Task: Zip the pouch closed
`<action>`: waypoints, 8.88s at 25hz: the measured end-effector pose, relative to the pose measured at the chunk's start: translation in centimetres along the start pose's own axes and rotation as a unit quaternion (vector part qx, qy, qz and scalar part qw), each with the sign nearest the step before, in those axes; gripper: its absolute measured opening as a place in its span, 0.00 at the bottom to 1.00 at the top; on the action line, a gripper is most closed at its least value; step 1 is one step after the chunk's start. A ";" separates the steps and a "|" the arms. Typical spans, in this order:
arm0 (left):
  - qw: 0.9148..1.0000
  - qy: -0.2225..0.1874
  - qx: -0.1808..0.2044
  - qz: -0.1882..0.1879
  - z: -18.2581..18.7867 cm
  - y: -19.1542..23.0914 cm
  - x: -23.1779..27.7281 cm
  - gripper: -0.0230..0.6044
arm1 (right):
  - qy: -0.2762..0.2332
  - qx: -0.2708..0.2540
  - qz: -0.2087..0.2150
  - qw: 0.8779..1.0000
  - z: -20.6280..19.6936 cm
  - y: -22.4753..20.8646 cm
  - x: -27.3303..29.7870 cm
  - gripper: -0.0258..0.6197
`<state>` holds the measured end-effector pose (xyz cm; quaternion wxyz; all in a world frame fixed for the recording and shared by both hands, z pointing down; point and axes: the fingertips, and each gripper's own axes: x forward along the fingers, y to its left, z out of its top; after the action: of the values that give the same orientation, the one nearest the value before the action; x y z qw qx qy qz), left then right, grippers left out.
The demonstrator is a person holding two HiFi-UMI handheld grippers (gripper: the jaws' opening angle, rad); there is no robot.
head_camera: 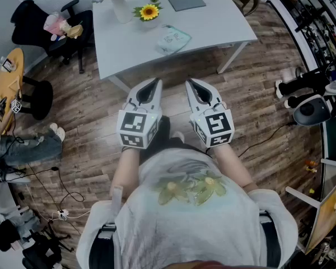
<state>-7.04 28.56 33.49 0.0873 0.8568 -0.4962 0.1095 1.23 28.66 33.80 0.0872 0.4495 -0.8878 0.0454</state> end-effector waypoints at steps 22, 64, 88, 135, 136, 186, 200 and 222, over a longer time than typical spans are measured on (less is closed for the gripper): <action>0.999 0.021 -0.007 -0.037 0.3 8.2 8.1 0.04 | 0.017 0.030 -0.019 0.999 -0.4 -4.2 9.3 0.07; 0.979 0.153 -0.032 -0.131 -8.2 17.2 30.7 0.43 | 0.116 0.064 -0.070 0.989 -4.6 -14.7 21.1 0.25; 0.968 0.245 0.003 -0.050 -14.7 20.3 40.4 0.43 | 0.191 0.041 0.036 0.980 -11.7 -24.8 30.2 0.25; 0.922 0.351 0.085 -0.139 -19.4 20.9 44.3 0.10 | 0.300 -0.254 0.336 0.856 -19.0 -21.9 44.3 0.25; 0.923 0.348 0.089 -0.140 -19.4 20.8 44.3 0.09 | 0.302 -0.270 0.344 0.847 -19.2 -21.7 44.4 0.25; 0.912 0.373 0.100 -0.137 -19.9 20.8 44.6 0.08 | 0.319 -0.449 0.406 0.729 -23.0 -20.5 43.3 0.08; 0.911 0.382 0.093 -0.125 -20.0 20.8 44.6 0.08 | 0.327 -0.438 0.380 0.746 -22.7 -20.7 42.7 0.07; 0.914 0.381 0.087 -0.110 -19.8 20.9 44.7 0.08 | 0.331 -0.430 0.360 0.759 -22.6 -21.8 40.8 0.07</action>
<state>-5.59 -13.75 65.65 0.2063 0.8036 -0.3163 0.4601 -2.30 -12.92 63.99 0.5372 -0.0306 -0.8261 -0.1672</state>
